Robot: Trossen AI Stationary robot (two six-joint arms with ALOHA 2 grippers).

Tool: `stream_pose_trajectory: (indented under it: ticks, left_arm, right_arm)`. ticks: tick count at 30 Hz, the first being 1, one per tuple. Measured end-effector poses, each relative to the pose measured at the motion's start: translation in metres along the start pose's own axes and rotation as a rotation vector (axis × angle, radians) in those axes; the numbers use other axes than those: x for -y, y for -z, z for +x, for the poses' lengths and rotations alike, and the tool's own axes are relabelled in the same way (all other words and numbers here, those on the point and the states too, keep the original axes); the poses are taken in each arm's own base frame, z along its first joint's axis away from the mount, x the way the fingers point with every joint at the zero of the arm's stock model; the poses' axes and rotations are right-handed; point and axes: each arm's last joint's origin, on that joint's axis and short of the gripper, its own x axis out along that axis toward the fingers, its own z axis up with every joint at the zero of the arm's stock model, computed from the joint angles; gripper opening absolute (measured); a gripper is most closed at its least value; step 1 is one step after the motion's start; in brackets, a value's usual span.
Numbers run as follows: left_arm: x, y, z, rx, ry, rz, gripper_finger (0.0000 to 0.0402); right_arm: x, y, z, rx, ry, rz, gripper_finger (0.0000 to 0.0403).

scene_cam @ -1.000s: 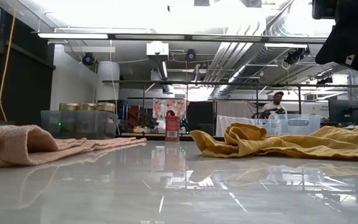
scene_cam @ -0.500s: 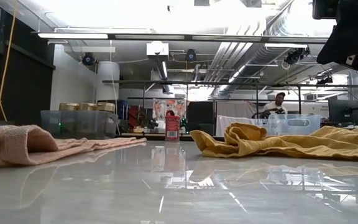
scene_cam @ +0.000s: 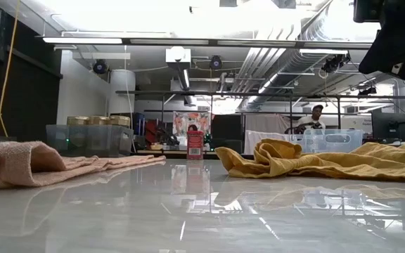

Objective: Sort spices by type
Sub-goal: Put the white seasoning bottle into the gray bin

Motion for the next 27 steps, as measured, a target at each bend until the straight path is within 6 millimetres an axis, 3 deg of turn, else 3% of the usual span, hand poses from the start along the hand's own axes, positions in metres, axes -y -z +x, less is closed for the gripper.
stream_pose_trajectory:
  ticks: [9, 19, 27]
  left_arm:
    - [-0.004, -0.004, 0.01, -0.042, -0.005, -0.009, 0.0]
    - [-0.005, 0.013, 0.03, -0.216, 0.065, -0.015, 0.0]
    - [-0.013, 0.015, 0.028, -0.235, 0.047, -0.016, 0.0]
  right_arm:
    - [0.0, 0.0, 0.0, 0.001, 0.0, 0.008, 0.0]
    - [0.0, 0.0, 0.0, 0.003, 0.001, 0.001, 0.0]
    - [0.0, 0.0, 0.0, 0.003, 0.0, 0.0, 0.0]
